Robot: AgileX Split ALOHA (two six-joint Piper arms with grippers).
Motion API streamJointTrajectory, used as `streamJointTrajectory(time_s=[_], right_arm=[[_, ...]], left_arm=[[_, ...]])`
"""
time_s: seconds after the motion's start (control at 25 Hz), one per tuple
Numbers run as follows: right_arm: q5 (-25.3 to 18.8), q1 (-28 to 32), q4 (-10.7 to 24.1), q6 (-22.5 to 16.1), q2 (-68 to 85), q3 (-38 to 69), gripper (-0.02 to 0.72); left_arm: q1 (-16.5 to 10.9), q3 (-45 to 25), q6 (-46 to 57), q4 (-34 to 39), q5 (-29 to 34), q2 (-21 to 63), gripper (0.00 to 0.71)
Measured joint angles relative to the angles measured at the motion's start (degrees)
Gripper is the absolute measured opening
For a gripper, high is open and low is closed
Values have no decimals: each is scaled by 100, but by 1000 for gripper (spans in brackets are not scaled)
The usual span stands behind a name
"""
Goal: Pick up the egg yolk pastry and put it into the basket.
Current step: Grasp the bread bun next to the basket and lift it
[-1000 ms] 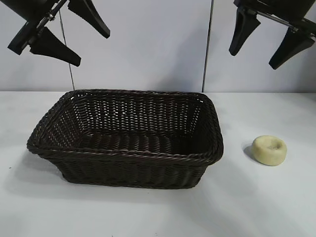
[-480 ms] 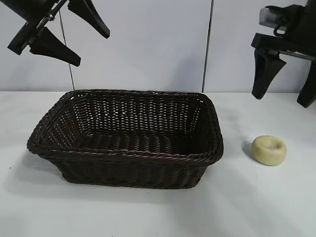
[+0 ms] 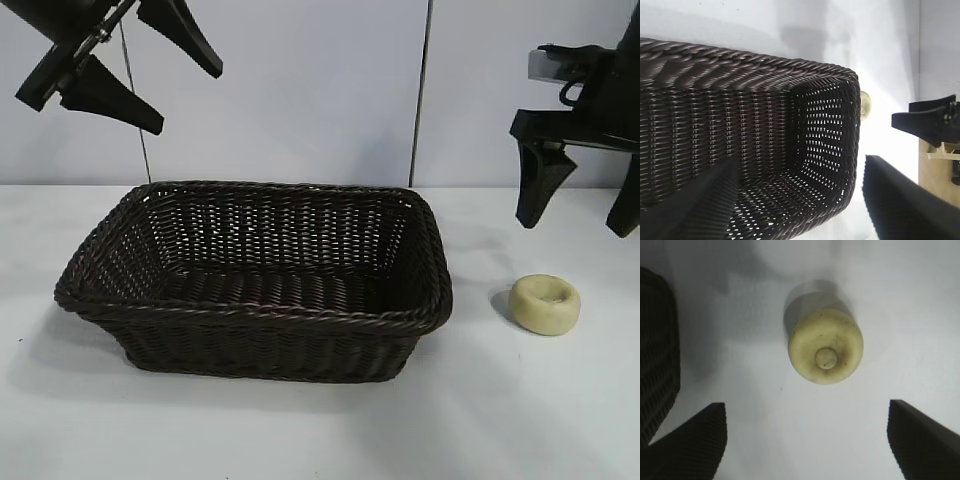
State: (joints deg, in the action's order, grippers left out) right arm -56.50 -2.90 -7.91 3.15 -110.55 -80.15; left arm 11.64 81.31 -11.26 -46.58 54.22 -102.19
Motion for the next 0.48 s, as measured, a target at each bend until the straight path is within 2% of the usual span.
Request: streamJointTrajectory(time_s=[0.48], right_arm=[[182, 0, 5, -54, -640, 0, 624]], left_arm=[[0, 0, -2, 0, 4, 0, 513]])
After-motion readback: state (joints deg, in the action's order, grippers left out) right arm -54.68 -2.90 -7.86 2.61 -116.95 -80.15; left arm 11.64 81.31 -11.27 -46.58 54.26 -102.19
